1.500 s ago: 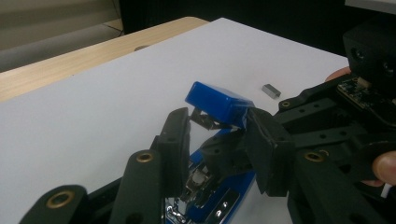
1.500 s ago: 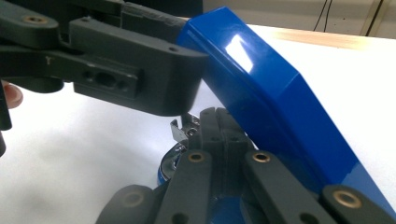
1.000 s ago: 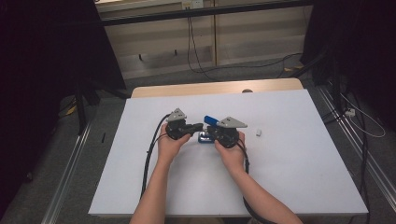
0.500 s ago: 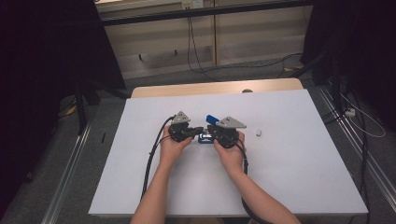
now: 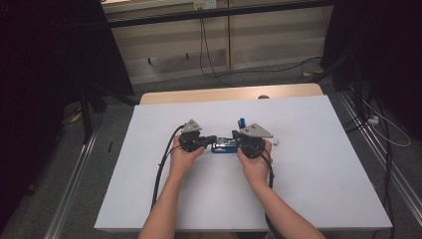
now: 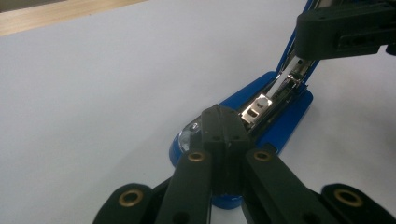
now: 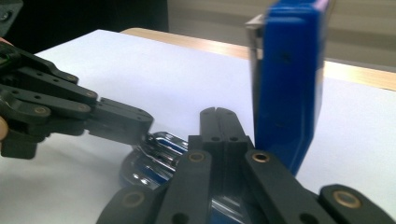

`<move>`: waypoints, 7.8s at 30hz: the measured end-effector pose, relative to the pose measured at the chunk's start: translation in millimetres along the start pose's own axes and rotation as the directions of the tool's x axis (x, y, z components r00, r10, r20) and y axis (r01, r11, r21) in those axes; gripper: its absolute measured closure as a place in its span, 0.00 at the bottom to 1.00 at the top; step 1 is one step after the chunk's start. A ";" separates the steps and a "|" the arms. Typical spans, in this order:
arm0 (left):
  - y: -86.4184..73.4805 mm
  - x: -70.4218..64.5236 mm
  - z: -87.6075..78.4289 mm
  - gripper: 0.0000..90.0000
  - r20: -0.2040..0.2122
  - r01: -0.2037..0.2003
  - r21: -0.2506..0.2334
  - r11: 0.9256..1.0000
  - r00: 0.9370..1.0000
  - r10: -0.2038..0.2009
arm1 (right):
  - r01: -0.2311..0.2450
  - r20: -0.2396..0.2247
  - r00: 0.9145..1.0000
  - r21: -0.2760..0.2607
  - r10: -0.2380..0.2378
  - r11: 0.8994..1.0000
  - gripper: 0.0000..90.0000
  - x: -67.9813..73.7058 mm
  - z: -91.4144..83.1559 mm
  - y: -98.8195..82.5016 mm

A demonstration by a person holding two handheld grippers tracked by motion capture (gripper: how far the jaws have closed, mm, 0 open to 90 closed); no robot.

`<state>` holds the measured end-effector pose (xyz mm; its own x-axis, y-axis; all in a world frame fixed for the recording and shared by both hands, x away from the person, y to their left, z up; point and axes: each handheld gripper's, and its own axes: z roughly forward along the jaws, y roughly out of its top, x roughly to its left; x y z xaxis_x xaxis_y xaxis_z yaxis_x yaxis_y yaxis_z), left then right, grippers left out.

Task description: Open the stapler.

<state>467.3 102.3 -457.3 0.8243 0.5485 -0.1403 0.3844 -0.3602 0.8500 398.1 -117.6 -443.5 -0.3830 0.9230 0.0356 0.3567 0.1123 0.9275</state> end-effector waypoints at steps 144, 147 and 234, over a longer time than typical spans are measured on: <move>13.7 -5.5 -20.2 0.19 -0.104 0.108 -0.064 0.992 0.988 -0.114 | 0.057 0.055 0.995 0.329 -0.079 0.943 0.44 -134.6 -40.0 -36.4; 13.6 -5.2 -20.5 0.19 -0.105 0.109 -0.064 0.992 0.988 -0.115 | 0.049 0.072 0.994 0.326 -0.076 0.944 0.47 -136.6 -39.0 -36.1; 18.3 -5.1 -36.3 0.17 -0.122 0.110 -0.094 0.990 0.985 -0.121 | -0.055 -0.063 0.995 0.234 0.072 0.971 0.87 -160.9 -41.9 6.4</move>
<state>455.0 120.3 -422.6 0.7151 0.6756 -0.1792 0.4318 -0.2254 0.8733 426.3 -280.8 -427.7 -0.4092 0.9038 0.1253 0.5668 0.1442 0.8111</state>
